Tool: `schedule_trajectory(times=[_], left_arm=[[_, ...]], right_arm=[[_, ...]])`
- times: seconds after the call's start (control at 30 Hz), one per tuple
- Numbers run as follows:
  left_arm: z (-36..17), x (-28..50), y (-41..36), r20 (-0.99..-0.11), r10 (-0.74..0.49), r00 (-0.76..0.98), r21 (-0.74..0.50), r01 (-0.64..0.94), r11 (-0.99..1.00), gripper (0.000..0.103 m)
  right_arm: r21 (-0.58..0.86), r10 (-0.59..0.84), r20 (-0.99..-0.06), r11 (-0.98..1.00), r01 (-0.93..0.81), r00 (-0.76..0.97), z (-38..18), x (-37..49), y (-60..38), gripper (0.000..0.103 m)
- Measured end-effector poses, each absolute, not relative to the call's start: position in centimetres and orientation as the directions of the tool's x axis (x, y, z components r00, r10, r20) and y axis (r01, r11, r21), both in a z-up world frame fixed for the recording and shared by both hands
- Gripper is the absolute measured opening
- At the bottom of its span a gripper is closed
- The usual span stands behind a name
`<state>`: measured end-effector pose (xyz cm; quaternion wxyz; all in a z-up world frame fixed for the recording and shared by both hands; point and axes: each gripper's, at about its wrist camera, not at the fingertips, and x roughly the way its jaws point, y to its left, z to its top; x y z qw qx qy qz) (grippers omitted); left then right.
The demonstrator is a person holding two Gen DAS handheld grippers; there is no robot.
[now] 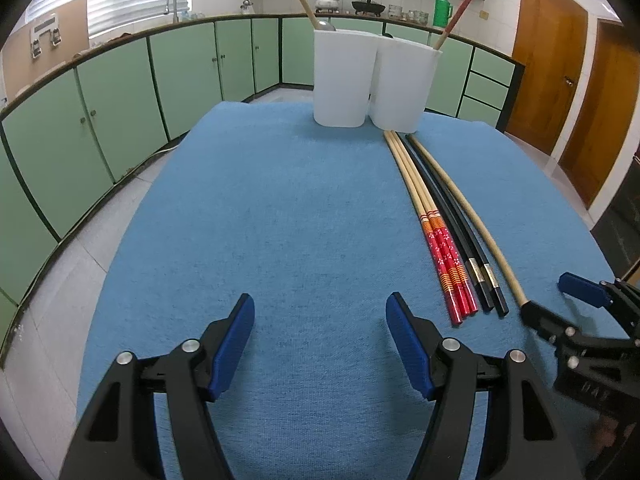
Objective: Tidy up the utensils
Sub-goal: 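Withdraw both open grippers back over the remaining chopsticks, then grasp a wooden chopstick with the right gripper while the left grasps a red-striped chopstick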
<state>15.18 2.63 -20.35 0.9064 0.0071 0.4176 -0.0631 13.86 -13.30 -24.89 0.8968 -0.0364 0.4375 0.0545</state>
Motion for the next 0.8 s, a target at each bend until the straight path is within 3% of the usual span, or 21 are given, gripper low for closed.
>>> schedule_trajectory(times=[0.27, 0.37, 0.43, 0.8], left_arm=[[-20.3, 14.9, 2.2, -0.753, -0.108, 0.649, -0.028, 0.133, 0.991, 0.067], [-20.3, 14.7, 1.9, -0.753, -0.115, 0.648, -0.032, 0.139, 0.99, 0.067], [-20.3, 14.6, 1.5, -0.755, -0.125, 0.644, -0.036, 0.15, 0.988, 0.067], [-20.7, 14.5, -1.9, -0.774, -0.19, 0.604, -0.057, 0.232, 0.971, 0.068]], right_arm=[[0.023, 0.116, -0.783, 0.987, -0.158, 0.611, -24.9, 14.1, -12.8, 0.045], [0.018, 0.127, -0.78, 0.983, -0.181, 0.613, -24.9, 14.4, -12.2, 0.027], [0.032, 0.142, -0.779, 0.982, -0.187, 0.61, -24.8, 14.3, -12.3, 0.007], [0.051, 0.123, -0.775, 0.99, -0.133, 0.62, -24.6, 14.0, -15.1, 0.006]])
